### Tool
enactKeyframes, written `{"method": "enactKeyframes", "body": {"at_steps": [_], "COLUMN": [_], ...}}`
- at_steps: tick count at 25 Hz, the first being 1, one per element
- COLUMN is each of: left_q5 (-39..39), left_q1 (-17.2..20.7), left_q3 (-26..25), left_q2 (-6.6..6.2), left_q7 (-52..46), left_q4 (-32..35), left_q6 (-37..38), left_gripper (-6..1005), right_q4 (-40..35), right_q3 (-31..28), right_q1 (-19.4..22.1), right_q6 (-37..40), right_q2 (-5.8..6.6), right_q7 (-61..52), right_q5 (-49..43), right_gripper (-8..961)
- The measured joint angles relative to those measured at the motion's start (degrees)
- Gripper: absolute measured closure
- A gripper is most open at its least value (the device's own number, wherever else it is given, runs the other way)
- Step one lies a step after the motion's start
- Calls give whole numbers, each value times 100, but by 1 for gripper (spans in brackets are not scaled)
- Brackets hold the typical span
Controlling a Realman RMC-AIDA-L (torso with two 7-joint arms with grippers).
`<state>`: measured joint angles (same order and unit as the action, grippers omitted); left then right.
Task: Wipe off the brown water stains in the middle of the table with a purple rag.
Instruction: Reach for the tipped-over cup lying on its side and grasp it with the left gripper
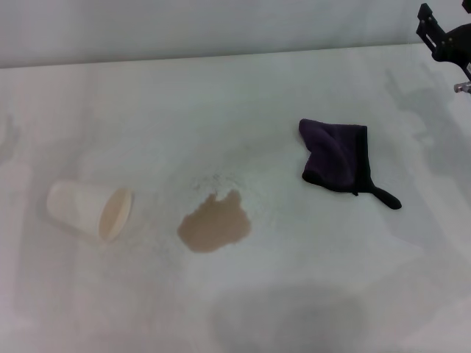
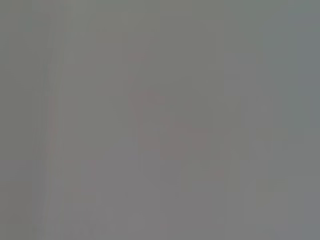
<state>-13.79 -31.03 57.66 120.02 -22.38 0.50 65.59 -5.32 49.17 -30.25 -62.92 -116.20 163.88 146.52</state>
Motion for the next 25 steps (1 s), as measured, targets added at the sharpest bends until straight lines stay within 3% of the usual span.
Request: {"method": "enactKeyframes", "body": {"at_steps": [14, 18, 20, 25], "left_q5": [-384, -1160, -1727, -3596], "left_q1": [45, 357, 549, 829], "left_q3": [14, 28, 29, 25], "left_q2": [-75, -165, -269, -820], "left_q7": [-421, -959, -1493, -3651], "left_q4": [99, 856, 1439, 2675], "left_q6": [209, 176, 4, -328], "left_gripper": [104, 106, 107, 109], "right_q4": [146, 155, 155, 155], "right_q3": [-4, -4, -4, -4], "right_q1": [18, 33, 35, 28], "right_q6": [-26, -10, -5, 3], "right_q2": [11, 12, 18, 15], "right_q7": [-42, -84, -88, -110], "right_q5": [-1, 0, -1, -3], "right_gripper": [187, 187, 186, 186]}}
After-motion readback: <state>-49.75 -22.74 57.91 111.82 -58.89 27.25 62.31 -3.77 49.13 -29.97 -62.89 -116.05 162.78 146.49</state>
